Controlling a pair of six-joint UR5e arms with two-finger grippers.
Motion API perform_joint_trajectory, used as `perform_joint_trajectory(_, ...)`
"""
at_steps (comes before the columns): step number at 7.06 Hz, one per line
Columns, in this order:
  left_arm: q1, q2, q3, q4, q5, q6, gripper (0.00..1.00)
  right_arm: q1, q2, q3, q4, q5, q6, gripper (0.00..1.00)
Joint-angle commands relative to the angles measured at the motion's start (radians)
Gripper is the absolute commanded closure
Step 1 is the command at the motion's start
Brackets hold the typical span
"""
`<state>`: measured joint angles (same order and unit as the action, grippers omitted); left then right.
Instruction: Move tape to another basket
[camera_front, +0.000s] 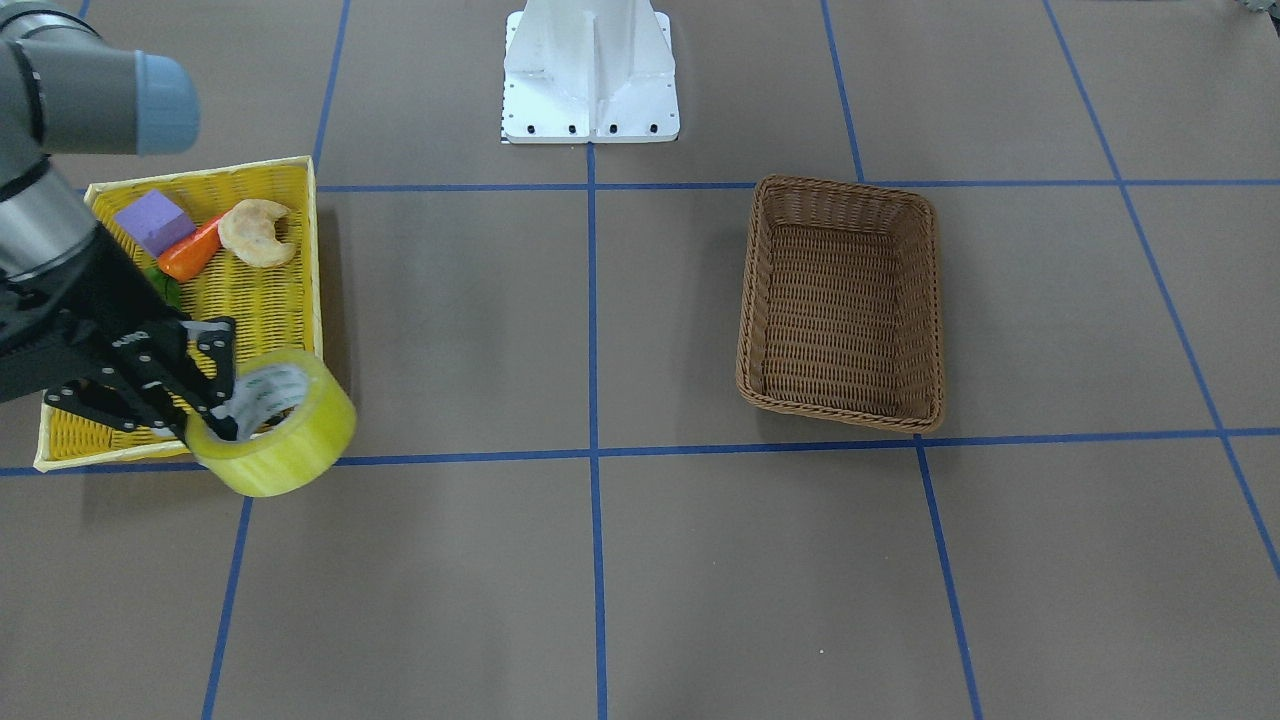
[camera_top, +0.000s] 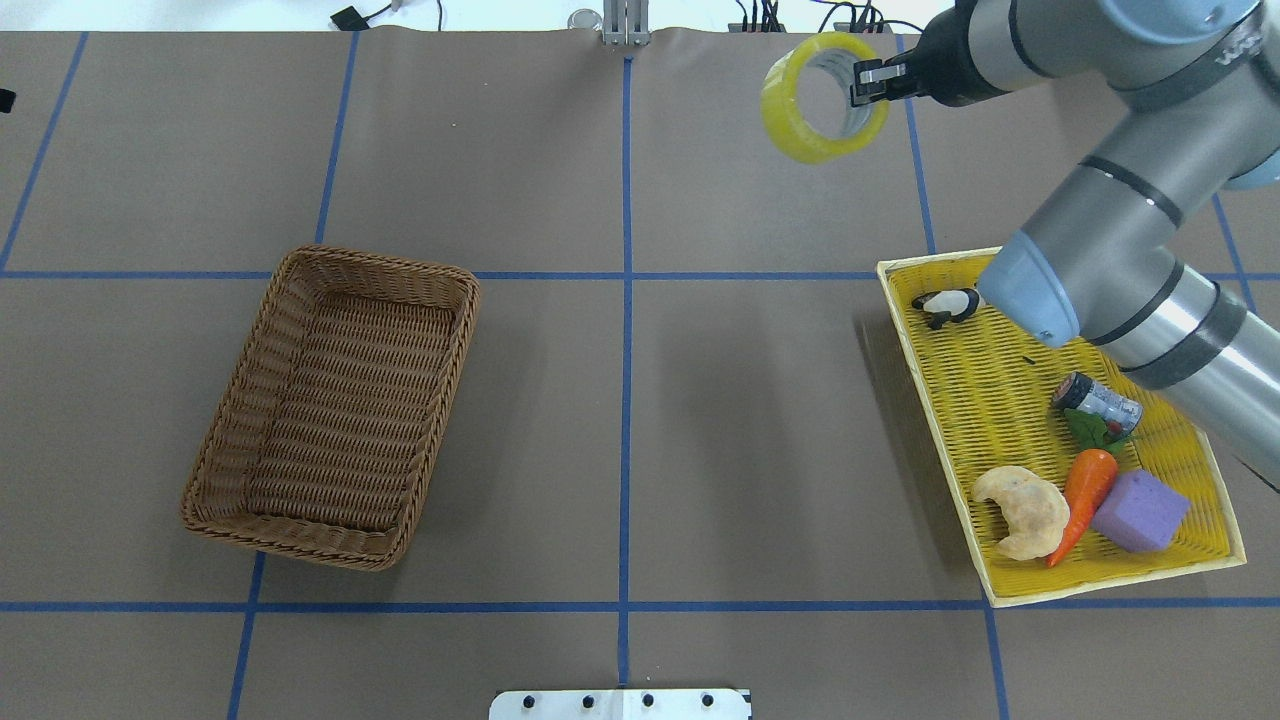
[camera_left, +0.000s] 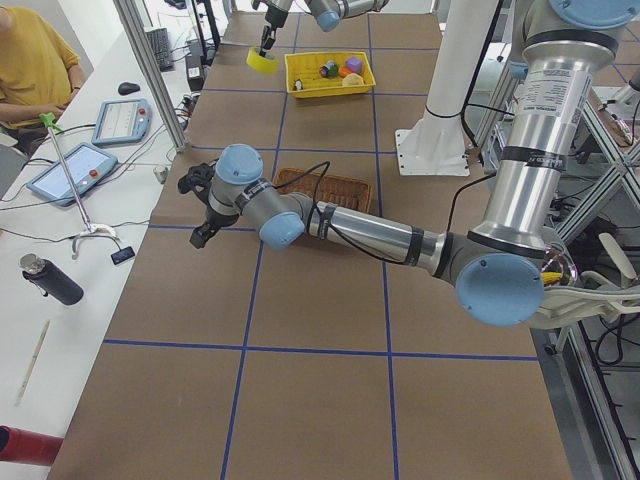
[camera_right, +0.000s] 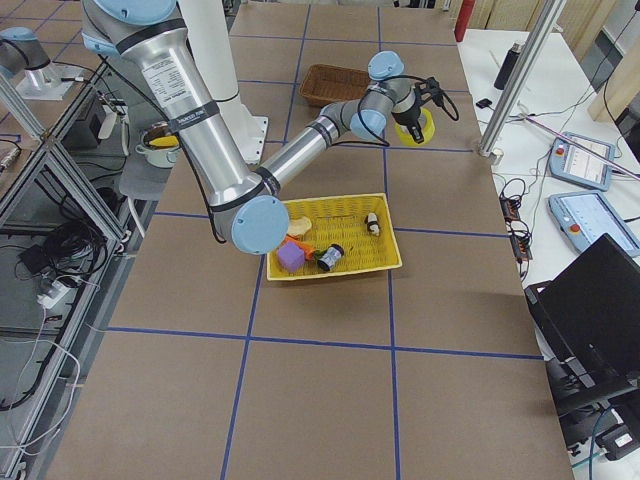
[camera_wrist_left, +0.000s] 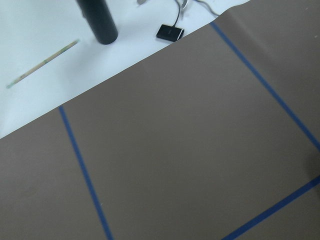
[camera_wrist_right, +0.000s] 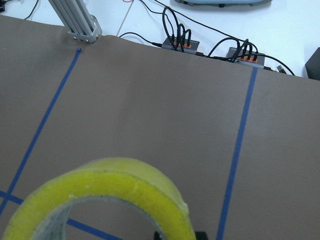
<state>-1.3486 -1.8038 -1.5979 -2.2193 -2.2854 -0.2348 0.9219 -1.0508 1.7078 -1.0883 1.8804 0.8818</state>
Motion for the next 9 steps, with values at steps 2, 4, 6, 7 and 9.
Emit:
perform_joint_trajectory(2,0.17,-0.118,0.006,-0.3,0.007,-0.512,0.0,-0.144,0.046,-0.074,0.194,-0.168,0.097,1.0)
perform_joint_trajectory(4,0.328,-0.201,0.003,-0.379,0.01,-0.63,0.0,-0.225,0.121,-0.096,0.194,-0.28,0.132,1.0)
perform_joint_trajectory(6,0.388,-0.23,-0.005,-0.452,0.067,-0.756,0.0,-0.271,0.155,-0.099,0.195,-0.346,0.138,1.0)
perform_joint_trajectory(7,0.429,-0.233,-0.007,-0.498,0.102,-0.776,0.0,-0.276,0.164,-0.099,0.195,-0.352,0.138,1.0)
perform_joint_trajectory(9,0.454,-0.285,-0.008,-0.505,0.103,-0.856,0.01,-0.308,0.193,-0.099,0.202,-0.377,0.138,1.0)
